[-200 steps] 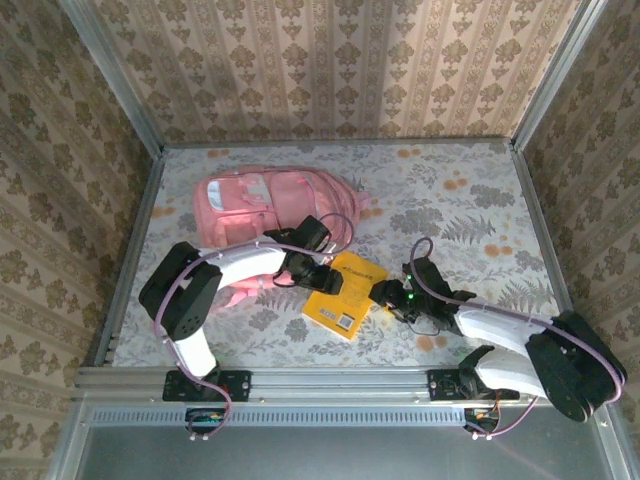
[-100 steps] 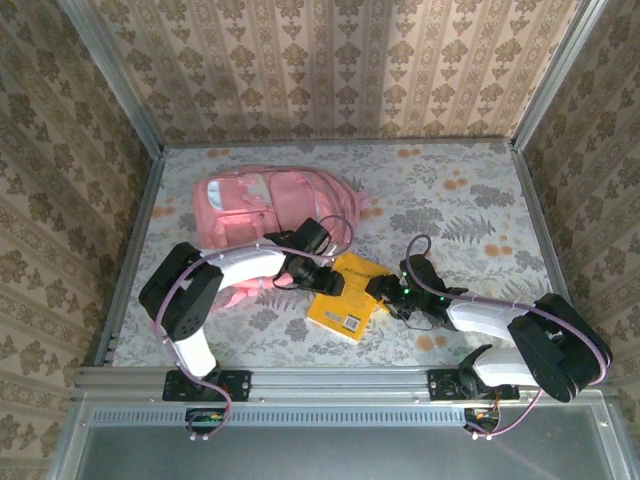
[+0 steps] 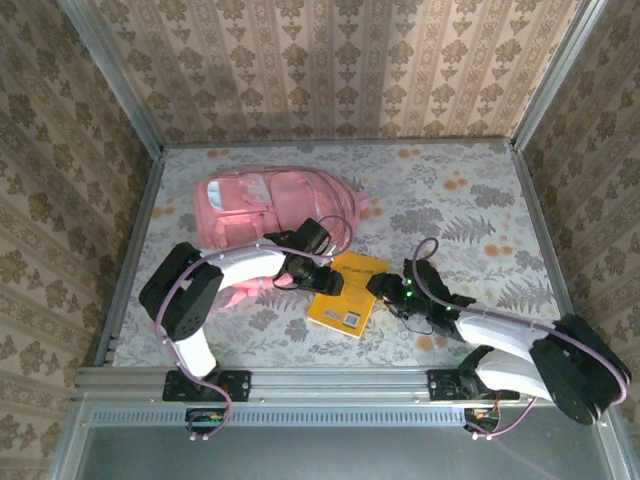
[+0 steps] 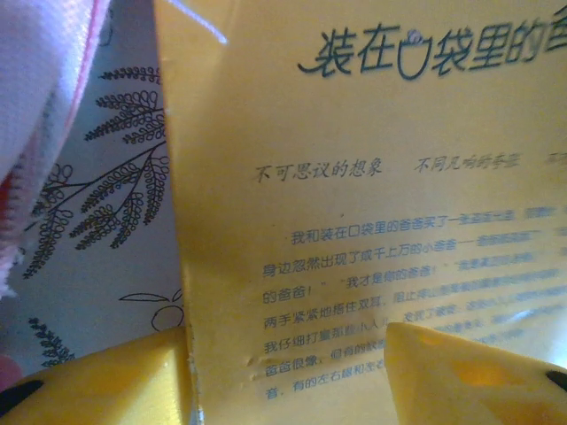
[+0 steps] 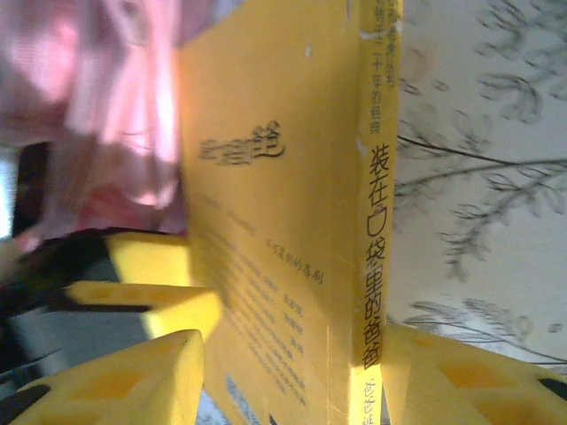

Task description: Pack books, pencil case, and school supplies into a backpack

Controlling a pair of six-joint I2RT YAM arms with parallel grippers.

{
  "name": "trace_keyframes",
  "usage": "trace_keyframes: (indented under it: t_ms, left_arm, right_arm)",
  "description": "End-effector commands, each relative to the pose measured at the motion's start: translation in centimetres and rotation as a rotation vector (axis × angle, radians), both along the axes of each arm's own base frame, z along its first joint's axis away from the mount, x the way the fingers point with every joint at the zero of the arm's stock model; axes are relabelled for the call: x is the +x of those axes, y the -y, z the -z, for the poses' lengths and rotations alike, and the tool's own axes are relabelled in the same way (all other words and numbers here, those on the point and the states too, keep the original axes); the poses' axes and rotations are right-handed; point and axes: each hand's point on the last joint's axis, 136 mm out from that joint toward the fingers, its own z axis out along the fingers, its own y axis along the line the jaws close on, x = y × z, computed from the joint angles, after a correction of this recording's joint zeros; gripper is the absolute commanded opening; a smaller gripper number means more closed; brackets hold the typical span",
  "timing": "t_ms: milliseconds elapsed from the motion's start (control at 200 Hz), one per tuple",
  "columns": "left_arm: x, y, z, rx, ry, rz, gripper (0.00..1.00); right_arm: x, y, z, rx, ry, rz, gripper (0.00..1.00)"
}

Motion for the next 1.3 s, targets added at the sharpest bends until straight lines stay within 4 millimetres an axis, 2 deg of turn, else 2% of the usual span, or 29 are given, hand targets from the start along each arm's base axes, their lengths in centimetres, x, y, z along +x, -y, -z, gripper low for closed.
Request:
trace_keyframes:
  t_ms: [0,190,350,605,675,755,845,970,1045,1100,1190,1295]
  left_arm:
    - [-2.2,2.6,-0.8,-0.104,-0.054,0.079,0.58]
    - [-2.3,3.1,-1.4,-0.136,-0.058,0.076,0.58]
    - [-2.5,3.7,-1.6,-0.179,-0.078,0.072,0.58]
    - [-2.9,4.2,-1.7,-0.205,-0.088,0.075,0.57]
    - [-3.0,4.3,-1.8,-0.208,-0.089,0.076,0.56]
    - [-3.1,4.4,-2.0,-0.212,-0.086,0.082,0.55]
    - [-3.2,4.3,-2.2,-0.204,-0.077,0.088,0.54]
    - [-3.1,3.9,-2.6,-0.184,-0.059,0.086,0.54]
    - [-3.1,3.7,-2.6,-0.173,-0.056,0.089,0.54]
    - [-3.2,3.6,-2.5,-0.17,-0.057,0.09,0.54]
    - [-3.1,3.7,-2.4,-0.169,-0.058,0.089,0.54]
    - [-3.0,4.0,-2.3,-0.178,-0.062,0.09,0.54]
  right_arm:
    - [0.4,-1.3,-3.9,0.057,0.127,-0.052,0.55]
    - [-0.1,-1.0,-2.2,0.023,0.087,-0.056,0.56]
    - [0.6,-2.3,-1.8,0.069,0.079,-0.065,0.56]
    - [1.3,-5.5,-4.0,0.155,0.148,-0.112,0.56]
    - [1.2,-5.7,-3.9,0.131,0.146,-0.118,0.56]
    - [1.1,-5.3,-2.9,0.098,0.125,-0.108,0.56]
    - [0.5,-4.4,-0.9,0.002,0.067,-0.115,0.56]
    - [-0.9,-1.0,1.6,-0.227,-0.036,-0.096,0.56]
    - [-1.5,0.8,2.0,-0.299,-0.067,-0.061,0.57]
    - [-1.9,1.3,1.9,-0.319,-0.081,-0.058,0.56]
    - [-2.4,1.8,2.1,-0.338,-0.106,-0.062,0.56]
    - [-2.6,1.3,2.8,-0.331,-0.131,-0.087,0.56]
